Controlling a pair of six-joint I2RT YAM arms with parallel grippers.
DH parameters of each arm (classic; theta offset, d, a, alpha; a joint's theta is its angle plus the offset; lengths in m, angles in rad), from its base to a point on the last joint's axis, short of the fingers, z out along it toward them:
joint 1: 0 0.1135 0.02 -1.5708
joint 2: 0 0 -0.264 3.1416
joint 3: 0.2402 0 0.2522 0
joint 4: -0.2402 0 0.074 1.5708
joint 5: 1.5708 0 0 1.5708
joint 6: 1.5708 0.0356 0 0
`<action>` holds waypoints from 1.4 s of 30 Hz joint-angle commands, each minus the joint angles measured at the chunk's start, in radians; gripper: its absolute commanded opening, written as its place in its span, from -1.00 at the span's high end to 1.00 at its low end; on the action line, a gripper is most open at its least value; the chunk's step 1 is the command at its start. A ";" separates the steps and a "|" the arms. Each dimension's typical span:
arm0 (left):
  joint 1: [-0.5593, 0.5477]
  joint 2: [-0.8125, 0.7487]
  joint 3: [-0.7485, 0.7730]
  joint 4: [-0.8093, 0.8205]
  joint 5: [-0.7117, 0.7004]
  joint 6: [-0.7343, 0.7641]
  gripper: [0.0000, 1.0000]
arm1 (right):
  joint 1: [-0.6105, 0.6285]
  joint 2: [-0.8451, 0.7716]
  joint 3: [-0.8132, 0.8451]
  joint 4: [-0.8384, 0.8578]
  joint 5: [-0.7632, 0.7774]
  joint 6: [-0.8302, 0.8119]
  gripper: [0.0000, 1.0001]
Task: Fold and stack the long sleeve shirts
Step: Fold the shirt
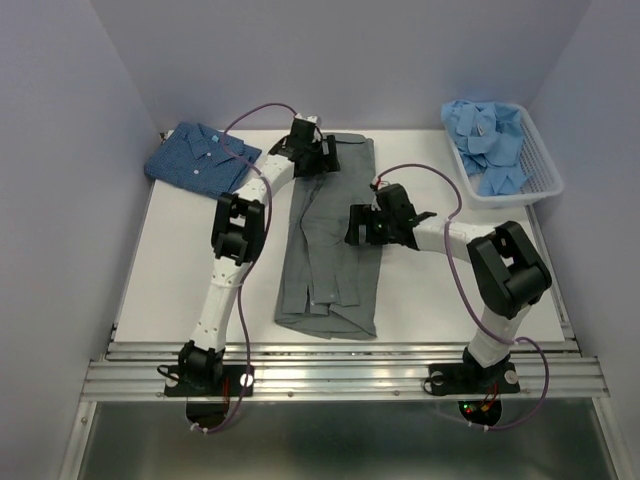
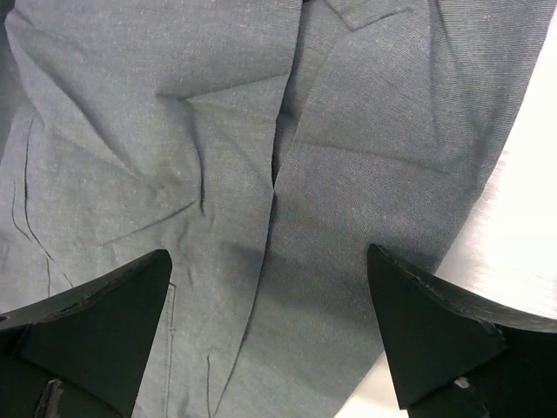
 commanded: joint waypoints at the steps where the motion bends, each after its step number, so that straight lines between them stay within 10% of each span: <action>1: 0.004 -0.037 -0.091 -0.038 0.006 -0.004 -0.97 | 0.004 0.027 -0.003 -0.092 0.099 0.041 -1.00; 10: 0.080 -0.144 -0.220 -0.104 -0.179 -0.029 -0.97 | -0.035 0.066 0.063 -0.126 0.184 -0.020 -1.00; 30: 0.085 -0.298 -0.223 -0.039 -0.064 0.029 -0.97 | -0.056 -0.080 0.126 -0.105 -0.034 -0.130 -1.00; 42: 0.035 -0.977 -1.143 0.176 -0.113 -0.132 -0.97 | -0.056 -0.417 -0.118 -0.125 0.130 0.029 -1.00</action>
